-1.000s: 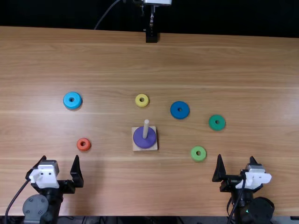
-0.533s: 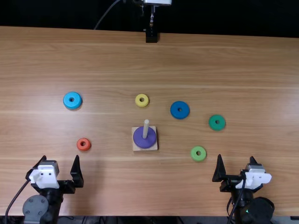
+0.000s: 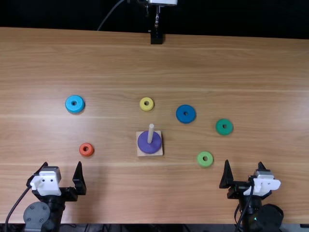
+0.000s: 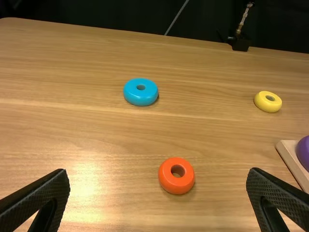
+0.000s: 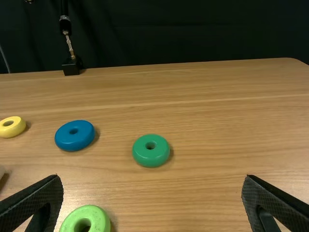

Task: Build the Hanoi tower: stack the rings onto the peg from bottom to top in this color order: purple, dark blue, light blue, dark green, light green, yellow, orange.

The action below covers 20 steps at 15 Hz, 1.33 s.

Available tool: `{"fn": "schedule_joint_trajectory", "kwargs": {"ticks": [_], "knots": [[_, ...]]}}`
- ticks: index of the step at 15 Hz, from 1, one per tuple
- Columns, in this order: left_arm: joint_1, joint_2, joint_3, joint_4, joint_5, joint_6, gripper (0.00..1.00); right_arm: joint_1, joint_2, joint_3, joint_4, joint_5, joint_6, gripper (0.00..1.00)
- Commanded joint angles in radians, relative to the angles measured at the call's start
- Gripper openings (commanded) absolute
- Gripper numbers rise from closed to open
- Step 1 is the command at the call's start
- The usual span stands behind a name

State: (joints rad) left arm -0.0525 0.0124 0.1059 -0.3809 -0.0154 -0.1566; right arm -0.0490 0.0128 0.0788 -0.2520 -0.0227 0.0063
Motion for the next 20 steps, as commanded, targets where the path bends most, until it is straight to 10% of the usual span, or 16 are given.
{"fn": "schedule_joint_trajectory", "kwargs": {"ticks": [1, 13, 20], "knots": [[-0.001, -0.012, -0.106, -0.081, 0.003, 0.009, 1.00, -0.014, -0.013, -0.062, -0.066, 0.001, 0.003, 1.00], [-0.001, -0.012, -0.106, -0.081, 0.003, 0.009, 1.00, -0.006, -0.013, -0.047, -0.044, 0.004, 0.005, 1.00], [-0.001, -0.012, -0.106, -0.081, 0.003, 0.009, 1.00, -0.009, 0.220, 0.358, -0.051, 0.001, 0.014, 1.00]]}}
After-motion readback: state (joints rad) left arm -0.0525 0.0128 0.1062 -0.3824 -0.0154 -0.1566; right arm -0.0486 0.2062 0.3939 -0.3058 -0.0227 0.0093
